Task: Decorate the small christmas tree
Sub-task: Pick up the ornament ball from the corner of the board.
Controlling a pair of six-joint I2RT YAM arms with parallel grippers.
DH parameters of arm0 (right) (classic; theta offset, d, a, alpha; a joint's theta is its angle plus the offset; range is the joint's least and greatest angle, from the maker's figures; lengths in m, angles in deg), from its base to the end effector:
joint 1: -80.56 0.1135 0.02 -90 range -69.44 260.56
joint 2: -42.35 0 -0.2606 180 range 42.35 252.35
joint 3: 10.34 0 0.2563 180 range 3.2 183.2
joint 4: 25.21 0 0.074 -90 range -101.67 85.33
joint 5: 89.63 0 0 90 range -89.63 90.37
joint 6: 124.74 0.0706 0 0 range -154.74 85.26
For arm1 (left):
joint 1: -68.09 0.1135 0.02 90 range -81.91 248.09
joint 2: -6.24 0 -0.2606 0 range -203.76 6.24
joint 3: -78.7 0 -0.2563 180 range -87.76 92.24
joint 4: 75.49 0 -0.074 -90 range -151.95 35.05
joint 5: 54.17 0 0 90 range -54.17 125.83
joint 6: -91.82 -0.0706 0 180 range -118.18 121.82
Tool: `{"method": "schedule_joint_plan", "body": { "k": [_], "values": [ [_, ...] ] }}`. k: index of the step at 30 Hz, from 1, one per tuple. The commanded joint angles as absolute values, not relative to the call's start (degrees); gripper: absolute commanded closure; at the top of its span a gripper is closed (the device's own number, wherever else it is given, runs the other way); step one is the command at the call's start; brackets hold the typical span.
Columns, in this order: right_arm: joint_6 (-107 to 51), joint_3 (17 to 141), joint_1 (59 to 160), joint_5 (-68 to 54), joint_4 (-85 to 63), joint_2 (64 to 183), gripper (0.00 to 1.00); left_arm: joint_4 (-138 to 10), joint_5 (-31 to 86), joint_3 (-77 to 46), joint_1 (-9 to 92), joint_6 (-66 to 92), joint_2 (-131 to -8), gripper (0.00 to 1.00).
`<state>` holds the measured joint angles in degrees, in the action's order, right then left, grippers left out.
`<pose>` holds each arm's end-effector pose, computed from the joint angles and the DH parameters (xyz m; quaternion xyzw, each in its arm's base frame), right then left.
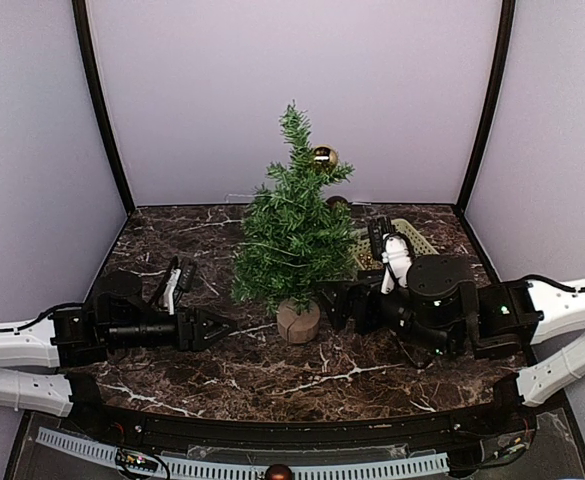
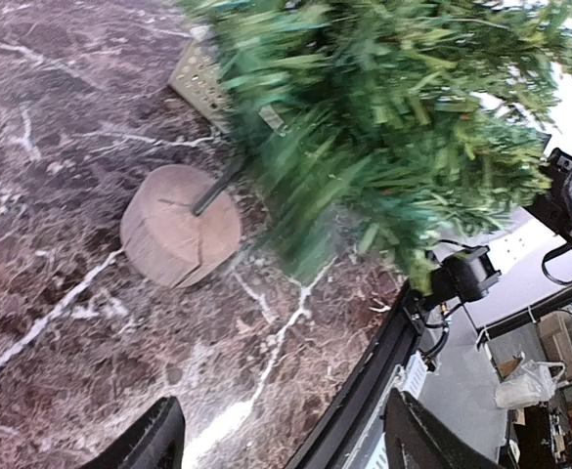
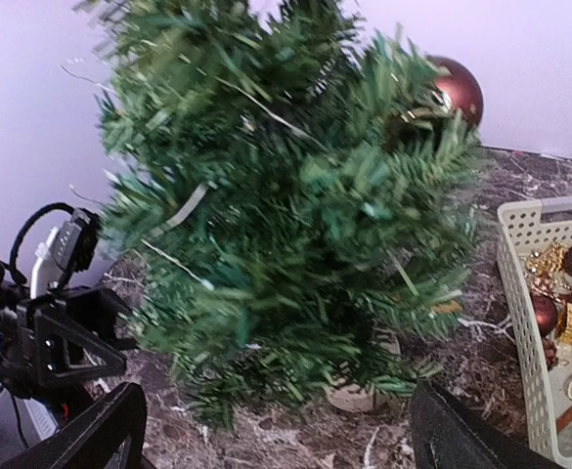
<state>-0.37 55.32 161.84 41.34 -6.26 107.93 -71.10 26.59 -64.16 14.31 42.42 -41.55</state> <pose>0.0896 0.2787 0.3100 -0.1166 0.7801 0.3096 0.5311 0.1300 -0.1967 0.2219 0.1395 0.7801 -0.4884 0.3653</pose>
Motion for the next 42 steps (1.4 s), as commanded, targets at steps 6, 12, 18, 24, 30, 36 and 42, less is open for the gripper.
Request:
{"method": "schedule_joint_plan", "body": {
  "k": [6,12,18,24,30,36,42],
  "values": [
    [4.2,46.9,156.2,32.5,-3.1,101.1,0.04,-65.3,23.4,-61.9,16.0,42.9,-44.1,0.27],
    [-1.5,39.8,155.8,12.6,-8.7,103.1,0.08,-67.3,20.8,-62.0,16.0,43.0,-48.1,0.27],
    [0.2,32.8,157.0,4.1,-23.8,110.6,0.16,-70.9,19.8,-63.1,16.0,44.8,-50.0,0.26],
    [-4.2,34.8,158.3,8.9,-29.9,122.3,0.21,-73.7,19.7,-65.1,16.1,45.7,-50.2,0.27],
    [-10.4,38.0,158.3,11.2,-32.9,130.4,0.21,-74.4,19.6,-65.9,16.5,45.9,-50.4,0.27],
    [-14.3,40.1,156.8,12.9,-36.3,135.0,0.2,-76.4,18.7,-66.5,16.7,45.8,-52.2,0.29],
    [-13.5,41.2,155.1,13.1,-42.0,138.4,0.18,-79.8,17.5,-69.1,16.7,45.7,-56.3,0.4]
  ]
}}
